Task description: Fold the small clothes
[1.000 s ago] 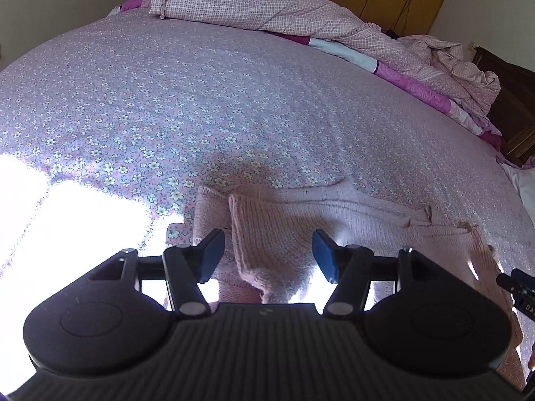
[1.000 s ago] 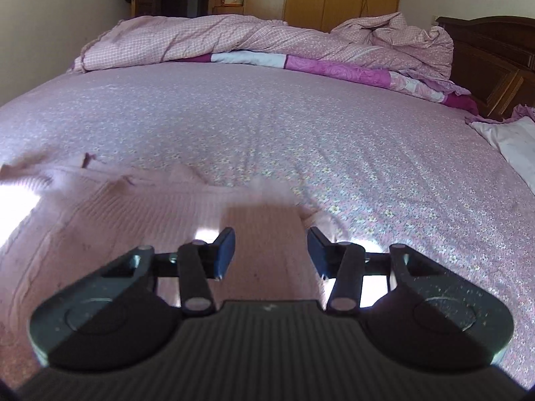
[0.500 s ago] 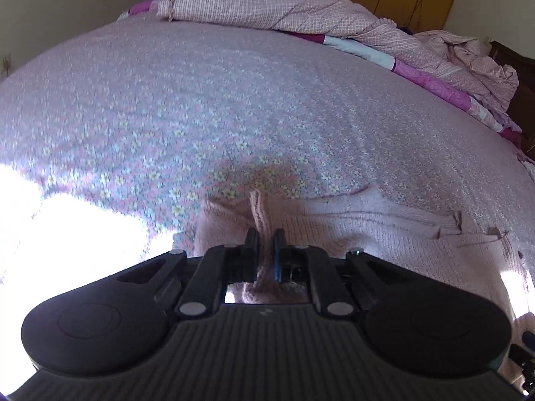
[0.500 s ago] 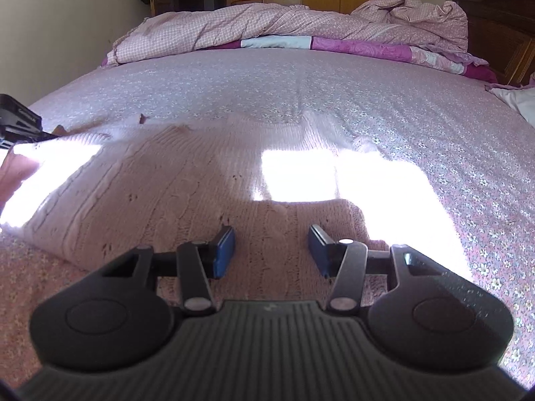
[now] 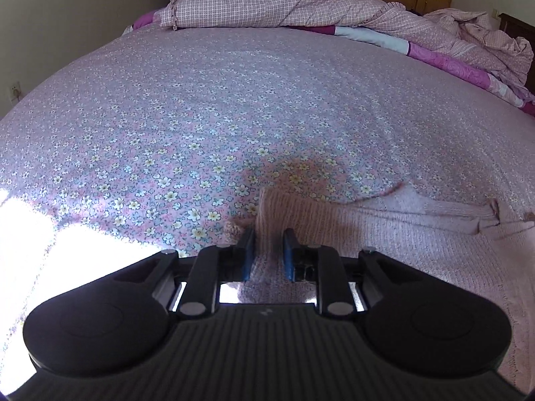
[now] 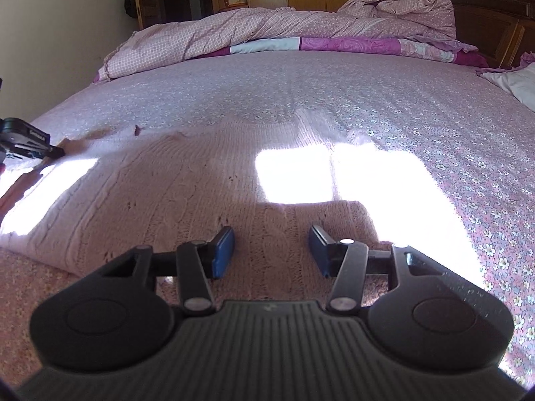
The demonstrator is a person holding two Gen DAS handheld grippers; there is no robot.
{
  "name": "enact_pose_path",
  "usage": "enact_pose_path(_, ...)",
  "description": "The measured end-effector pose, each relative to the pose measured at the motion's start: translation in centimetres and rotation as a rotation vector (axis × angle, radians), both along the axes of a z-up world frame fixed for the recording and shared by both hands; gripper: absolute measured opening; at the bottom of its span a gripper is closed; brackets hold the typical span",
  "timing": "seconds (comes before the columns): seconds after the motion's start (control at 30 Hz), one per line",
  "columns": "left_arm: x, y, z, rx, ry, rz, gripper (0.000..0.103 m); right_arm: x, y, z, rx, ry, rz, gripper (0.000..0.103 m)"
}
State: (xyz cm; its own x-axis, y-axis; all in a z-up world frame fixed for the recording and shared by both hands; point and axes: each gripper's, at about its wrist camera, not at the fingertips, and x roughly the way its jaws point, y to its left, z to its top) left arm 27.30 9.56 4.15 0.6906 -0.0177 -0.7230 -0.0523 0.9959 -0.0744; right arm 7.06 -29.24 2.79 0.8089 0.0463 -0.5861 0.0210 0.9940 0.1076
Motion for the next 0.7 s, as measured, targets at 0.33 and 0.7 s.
enact_pose_path(0.33, -7.1, 0.8, 3.2, -0.042, -0.005, -0.011, 0.056, 5.6, -4.2, 2.4, 0.185, -0.039, 0.079, 0.052)
enact_pose_path(0.7, -7.9, 0.9, -0.2, -0.045, 0.089, 0.032, 0.058, 11.7, -5.5, -0.6, 0.064, 0.061, -0.040, 0.050)
